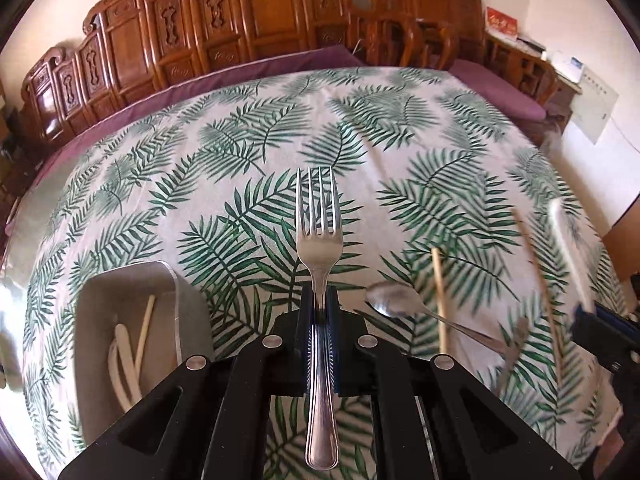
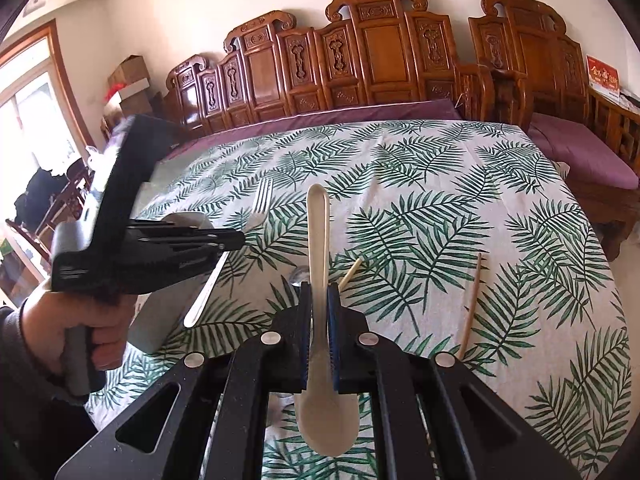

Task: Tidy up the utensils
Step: 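Carry the metal fork into the grey tray and open the left gripper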

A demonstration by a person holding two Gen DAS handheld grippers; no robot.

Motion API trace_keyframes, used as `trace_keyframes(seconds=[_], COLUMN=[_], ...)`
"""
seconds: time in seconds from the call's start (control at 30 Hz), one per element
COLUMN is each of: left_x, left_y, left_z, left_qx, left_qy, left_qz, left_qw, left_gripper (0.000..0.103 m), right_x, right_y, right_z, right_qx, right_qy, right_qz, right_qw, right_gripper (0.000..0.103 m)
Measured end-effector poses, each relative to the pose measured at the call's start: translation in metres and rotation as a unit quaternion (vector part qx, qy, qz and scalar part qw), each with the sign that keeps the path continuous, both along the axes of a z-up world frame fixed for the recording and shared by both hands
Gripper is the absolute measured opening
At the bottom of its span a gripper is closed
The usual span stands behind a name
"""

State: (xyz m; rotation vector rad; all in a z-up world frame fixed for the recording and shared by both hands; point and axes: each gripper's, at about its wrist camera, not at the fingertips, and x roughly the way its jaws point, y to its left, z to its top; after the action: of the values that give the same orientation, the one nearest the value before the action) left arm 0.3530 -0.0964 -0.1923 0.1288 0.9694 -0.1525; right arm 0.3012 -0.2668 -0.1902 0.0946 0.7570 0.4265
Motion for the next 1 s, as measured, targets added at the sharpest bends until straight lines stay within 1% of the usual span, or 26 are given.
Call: trace_keyframes(seconds=[0.27, 0.37, 0.5, 0.6, 0.73, 0.93, 1.0], left_x=[-0.026, -0.033, -0.04, -0.041, -0.038, -0.04, -0.039], left_y=[0.026, 0.044, 0.07, 0.091, 0.119, 0.144, 0.149], left_z=[0.037, 0.045, 0.05, 0.047, 0.034, 0.005, -0.005], left_qx=[-0.015, -0.022, -0.033, -0.035, -0.045, -0.047, -0.041], left_qy=[-0.033, -0.04, -0.044, -0.044, -0.032, -0.008, 0.0], left_qz=[-0.011, -0.011, -0.007, 0.0, 0.015, 0.031, 0.037], left_qw=[0.9993, 0.9989, 0.9985, 0.9984, 0.9984, 0.9984, 0.9985], left_gripper=[0.006, 0.006, 0.006, 0.006, 0.006, 0.006, 0.006], right_x=[-0.011, -0.013, -0.013, -0.011, -0.005, 0.001, 0.003], right_y=[0.023, 0.037, 0.06, 0.08, 0.104, 0.135, 0.145], right_z=[0.017, 0.024, 0.032, 0.036, 0.041, 0.044, 0.044], right_qx=[-0.016, -0.023, -0.019, -0.014, -0.003, 0.005, 0.008], right_qy=[-0.013, -0.019, -0.024, -0.025, -0.025, -0.025, -0.022], right_qz=[0.014, 0.022, 0.037, 0.05, 0.063, 0.074, 0.077], right_qw=[1.0, 0.999, 0.999, 0.998, 0.998, 0.997, 0.997], right_gripper=[0.009, 0.009, 0.009, 0.009, 0.009, 0.009, 0.009])
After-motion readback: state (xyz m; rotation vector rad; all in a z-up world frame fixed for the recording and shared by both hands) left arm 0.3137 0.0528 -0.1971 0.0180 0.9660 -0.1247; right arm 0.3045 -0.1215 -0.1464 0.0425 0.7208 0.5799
